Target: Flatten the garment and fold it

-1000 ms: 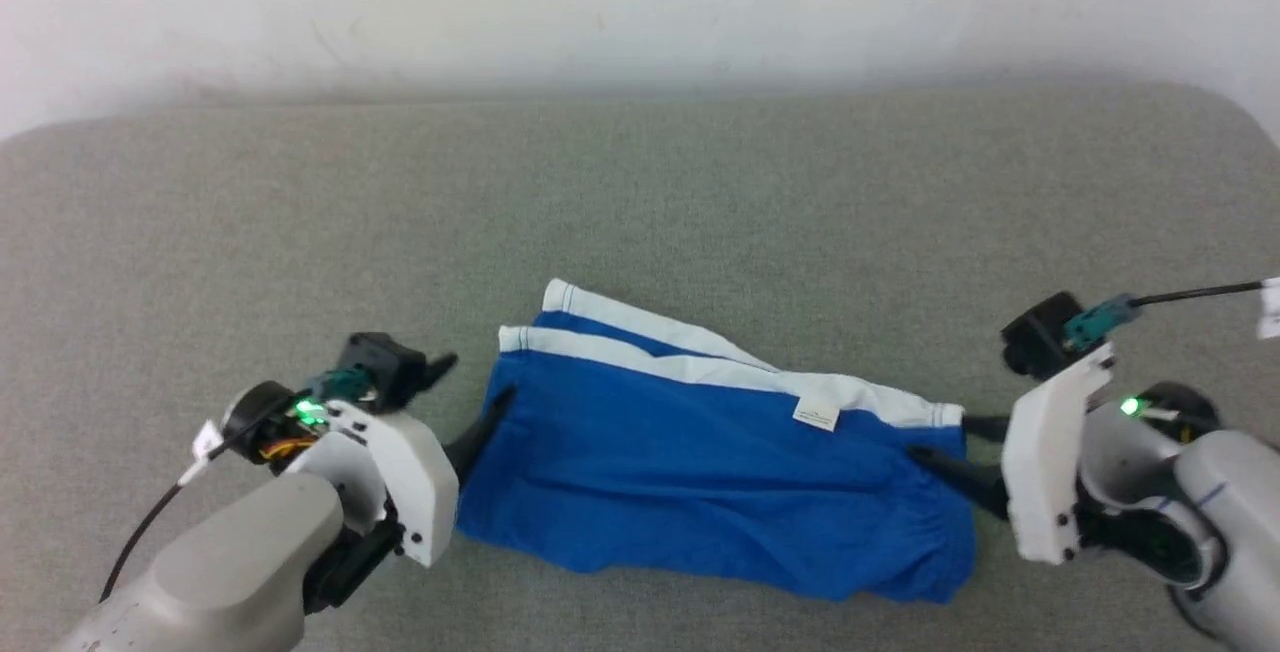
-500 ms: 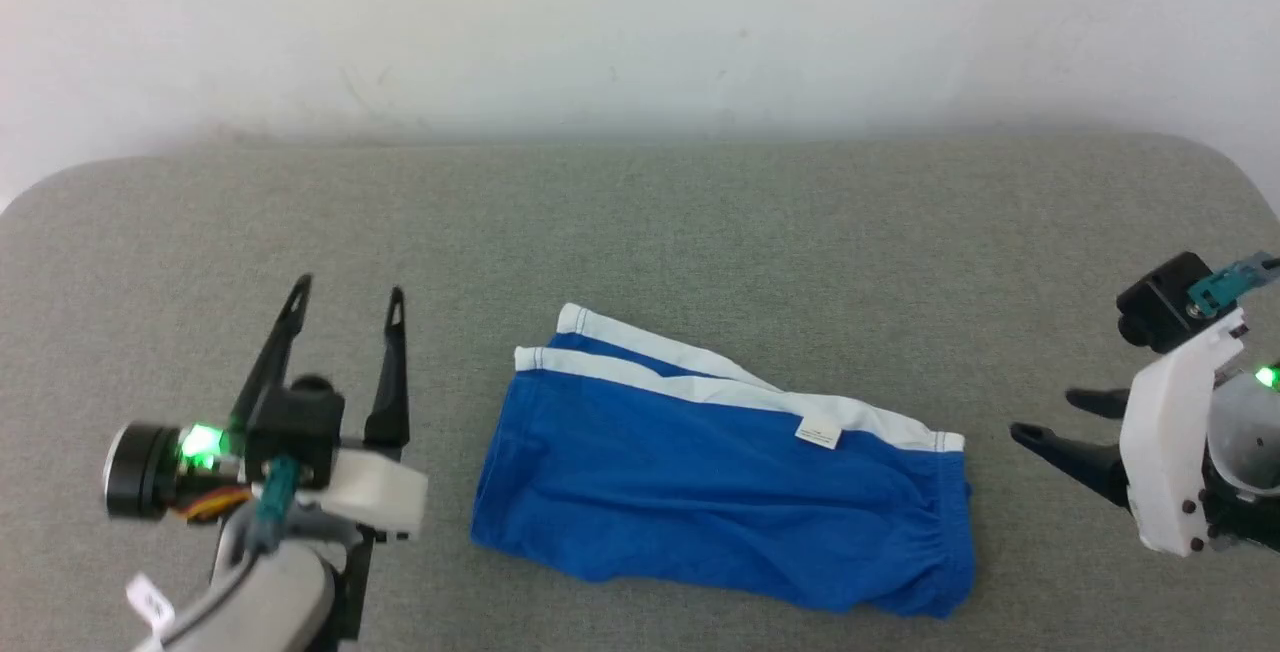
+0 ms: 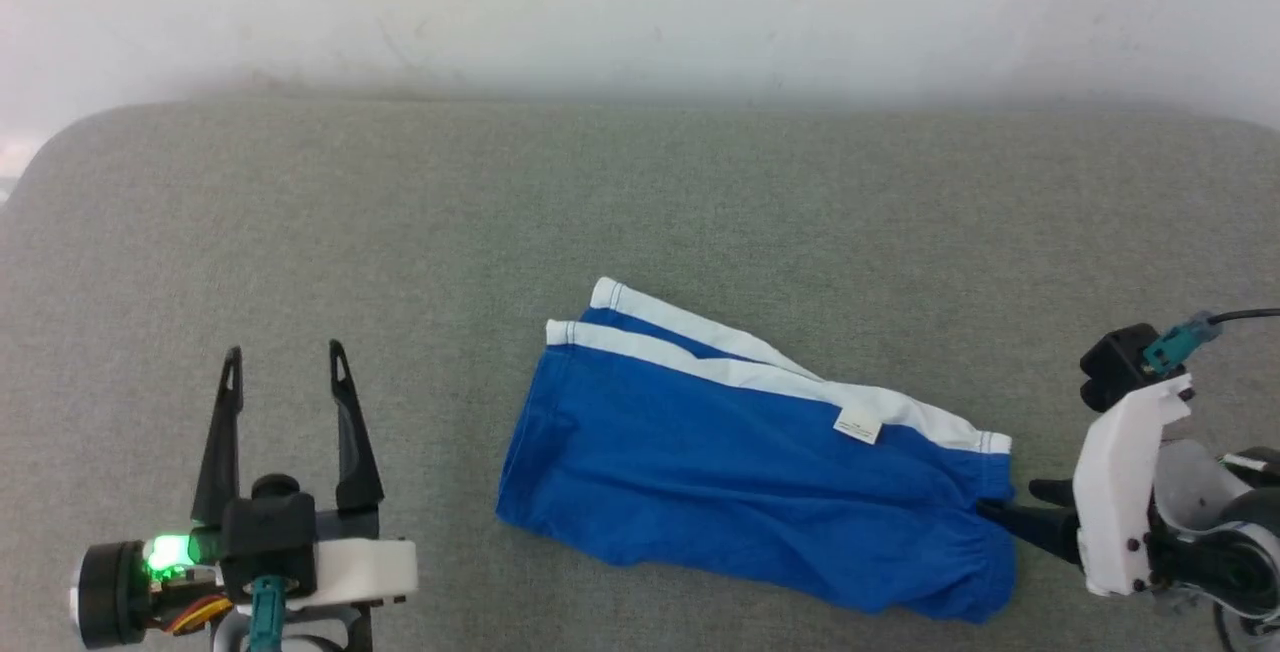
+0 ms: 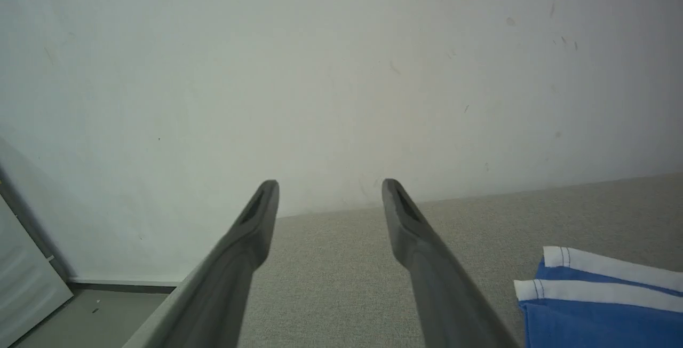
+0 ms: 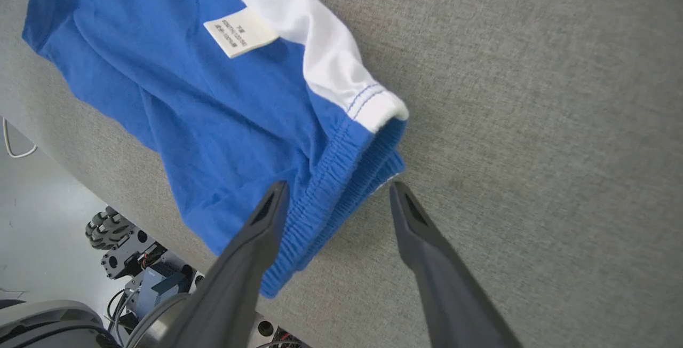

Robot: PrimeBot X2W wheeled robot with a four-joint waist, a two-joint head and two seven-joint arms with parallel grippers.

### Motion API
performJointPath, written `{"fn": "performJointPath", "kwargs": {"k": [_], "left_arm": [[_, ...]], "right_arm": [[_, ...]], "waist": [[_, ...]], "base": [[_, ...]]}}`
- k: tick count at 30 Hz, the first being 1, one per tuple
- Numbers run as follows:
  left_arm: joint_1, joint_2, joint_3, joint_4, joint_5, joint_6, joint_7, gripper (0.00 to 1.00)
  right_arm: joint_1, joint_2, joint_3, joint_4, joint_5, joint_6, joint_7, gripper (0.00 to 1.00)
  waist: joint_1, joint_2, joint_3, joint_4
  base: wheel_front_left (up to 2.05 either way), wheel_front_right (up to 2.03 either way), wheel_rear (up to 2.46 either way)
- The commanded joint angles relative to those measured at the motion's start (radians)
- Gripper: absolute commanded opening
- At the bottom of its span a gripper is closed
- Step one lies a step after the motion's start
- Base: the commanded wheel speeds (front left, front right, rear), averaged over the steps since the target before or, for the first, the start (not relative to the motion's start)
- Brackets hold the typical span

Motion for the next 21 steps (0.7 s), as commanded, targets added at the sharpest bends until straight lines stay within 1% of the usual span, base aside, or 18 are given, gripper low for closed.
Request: {"fn": "performJointPath", "kwargs": {"k": [1,5,8,12,13,14,21], "left_arm": [[0.017,-0.017,0.015,-0.002,0.018,-0.018,-0.005,1.00],[0.032,-0.066,0.042,0.001,0.050,-0.087,-0.005,1.00],[0.036,-0.099,0.049,0.012,0.070,-0.144,-0.005,1.00],[0.037,-0.132,0.074,0.034,0.095,-0.197,-0.005,1.00],[0.039,-0.138,0.082,0.038,0.101,-0.206,-0.005,1.00],[0.041,-0.143,0.091,0.041,0.107,-0.213,-0.005,1.00],[0.064,-0.164,0.148,0.055,0.144,-0.239,-0.005,1.00]], "right_arm": [[0.014,0.020,-0.008,0.016,-0.020,-0.001,-0.002,1.00],[0.019,0.085,-0.025,0.091,-0.078,-0.001,-0.016,1.00],[0.036,0.106,-0.005,0.140,-0.116,-0.001,-0.024,1.00],[0.048,0.123,0.024,0.170,-0.123,-0.001,-0.039,1.00],[0.047,0.124,0.029,0.173,-0.120,-0.001,-0.040,0.31],[0.044,0.123,0.038,0.170,-0.118,-0.001,-0.043,0.00],[-0.006,0.087,0.051,0.141,-0.075,-0.001,-0.079,0.00]], "waist": [[-0.0001,-0.0001,0.019,0.015],[-0.0001,-0.0001,0.037,0.028],[-0.0001,-0.0001,0.046,0.039],[-0.0001,-0.0001,0.049,0.041],[-0.0001,-0.0001,0.048,0.039],[-0.0001,-0.0001,0.046,0.035],[-0.0001,-0.0001,0.027,0.011]], "base": [[0.00,0.00,0.00],[0.00,0.00,0.00],[0.00,0.00,0.00],[0.00,0.00,0.00],[0.00,0.00,0.00],[0.00,0.00,0.00],[0.00,0.00,0.00]]}}
